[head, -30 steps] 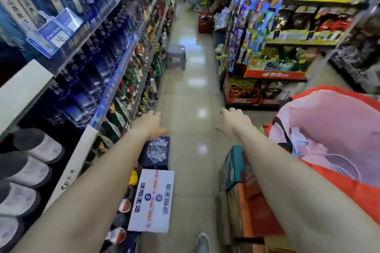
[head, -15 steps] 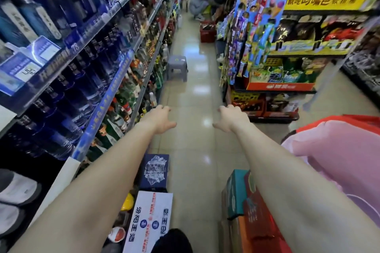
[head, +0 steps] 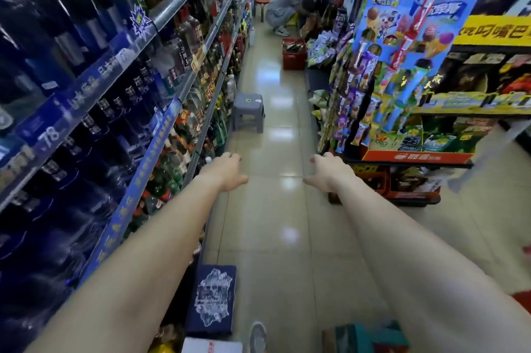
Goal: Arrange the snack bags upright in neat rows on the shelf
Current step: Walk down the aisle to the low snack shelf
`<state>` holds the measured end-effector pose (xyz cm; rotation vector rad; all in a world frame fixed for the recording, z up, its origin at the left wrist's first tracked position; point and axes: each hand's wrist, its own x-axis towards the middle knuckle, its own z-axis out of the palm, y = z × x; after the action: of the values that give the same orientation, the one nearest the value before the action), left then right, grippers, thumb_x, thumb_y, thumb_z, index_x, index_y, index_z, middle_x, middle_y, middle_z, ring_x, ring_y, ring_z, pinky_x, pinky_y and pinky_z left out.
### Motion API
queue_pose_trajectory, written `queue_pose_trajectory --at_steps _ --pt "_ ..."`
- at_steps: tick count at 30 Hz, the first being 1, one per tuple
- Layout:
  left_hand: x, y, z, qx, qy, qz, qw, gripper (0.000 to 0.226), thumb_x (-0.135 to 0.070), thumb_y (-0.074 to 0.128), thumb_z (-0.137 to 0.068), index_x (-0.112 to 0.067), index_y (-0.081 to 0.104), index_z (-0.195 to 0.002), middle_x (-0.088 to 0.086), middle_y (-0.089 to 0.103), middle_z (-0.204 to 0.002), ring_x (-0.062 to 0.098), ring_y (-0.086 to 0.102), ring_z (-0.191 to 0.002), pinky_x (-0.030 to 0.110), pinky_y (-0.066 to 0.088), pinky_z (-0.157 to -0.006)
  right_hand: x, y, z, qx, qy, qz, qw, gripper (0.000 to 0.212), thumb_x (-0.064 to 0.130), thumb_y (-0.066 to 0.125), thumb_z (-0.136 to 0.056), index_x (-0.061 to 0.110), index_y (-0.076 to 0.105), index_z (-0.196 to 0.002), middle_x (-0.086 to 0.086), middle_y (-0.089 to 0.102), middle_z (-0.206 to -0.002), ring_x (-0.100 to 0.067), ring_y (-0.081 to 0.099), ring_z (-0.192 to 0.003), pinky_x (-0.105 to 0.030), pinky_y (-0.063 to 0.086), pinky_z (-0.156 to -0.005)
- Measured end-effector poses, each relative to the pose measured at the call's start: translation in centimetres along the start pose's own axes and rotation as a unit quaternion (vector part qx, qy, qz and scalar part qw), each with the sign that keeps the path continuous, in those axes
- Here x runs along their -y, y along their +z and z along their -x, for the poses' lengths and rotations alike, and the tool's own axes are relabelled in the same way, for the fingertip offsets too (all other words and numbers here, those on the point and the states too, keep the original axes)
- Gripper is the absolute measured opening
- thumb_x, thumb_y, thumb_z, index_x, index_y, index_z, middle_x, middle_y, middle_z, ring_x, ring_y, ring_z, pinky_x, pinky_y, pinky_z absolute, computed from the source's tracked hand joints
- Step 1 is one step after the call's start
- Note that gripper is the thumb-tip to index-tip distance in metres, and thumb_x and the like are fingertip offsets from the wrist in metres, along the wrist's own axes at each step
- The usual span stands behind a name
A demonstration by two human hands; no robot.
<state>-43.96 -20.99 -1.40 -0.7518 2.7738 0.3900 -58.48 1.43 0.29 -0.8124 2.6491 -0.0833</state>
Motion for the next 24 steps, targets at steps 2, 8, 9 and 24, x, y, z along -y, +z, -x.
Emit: queue_pose_trajectory --at_steps 2,8,9,24 --pt "1.2 -2.4 -4.3 -0.01 0.004 -0.003 1.0 0.07 -0.048 0.056 -0.086 -0.016 0.035 -0.145 0.01 0.04 -0.144 0.032 0.048 -0.125 0.047 0.046 -0.095 1.0 -2.0 -3.9 -0.007 0.0 -0.001 1.0 0.063 0.047 0.061 -0.084 0.019 0.046 -0.139 -0.012 0.044 -0.138 -0.035 0.044 -0.126 -0.051 0.043 -0.099" --pt "2.6 -6.9 -16.4 -0.013 0.01 0.0 1.0 0.069 -0.048 0.056 -0.085 -0.016 0.038 -0.143 0.009 0.042 -0.141 0.03 0.05 -0.122 0.043 0.047 -0.092 2.9 -6.7 -15.5 -0.022 -0.005 -0.002 1.0 0.064 0.047 0.062 -0.085 0.019 0.045 -0.14 -0.013 0.043 -0.137 -0.035 0.045 -0.125 -0.048 0.044 -0.096" --pt "2.7 -7.5 -18.6 -0.013 0.014 -0.003 1.0 0.068 -0.048 0.056 -0.085 -0.017 0.038 -0.143 0.009 0.043 -0.141 0.03 0.05 -0.122 0.042 0.046 -0.091 2.9 -7.3 -17.7 -0.023 -0.003 -0.004 1.0 0.063 0.047 0.062 -0.085 0.018 0.046 -0.139 -0.013 0.043 -0.137 -0.035 0.045 -0.125 -0.048 0.044 -0.097" --pt "2.4 -17.9 -55.0 0.005 0.03 0.036 0.999 0.062 -0.05 0.057 -0.085 -0.018 0.047 -0.138 0.007 0.05 -0.135 0.026 0.054 -0.117 0.037 0.047 -0.09 2.1 -18.6 -55.4 0.013 -0.001 0.006 1.0 0.062 0.048 0.061 -0.085 0.019 0.047 -0.138 -0.014 0.046 -0.136 -0.036 0.047 -0.125 -0.047 0.044 -0.099"
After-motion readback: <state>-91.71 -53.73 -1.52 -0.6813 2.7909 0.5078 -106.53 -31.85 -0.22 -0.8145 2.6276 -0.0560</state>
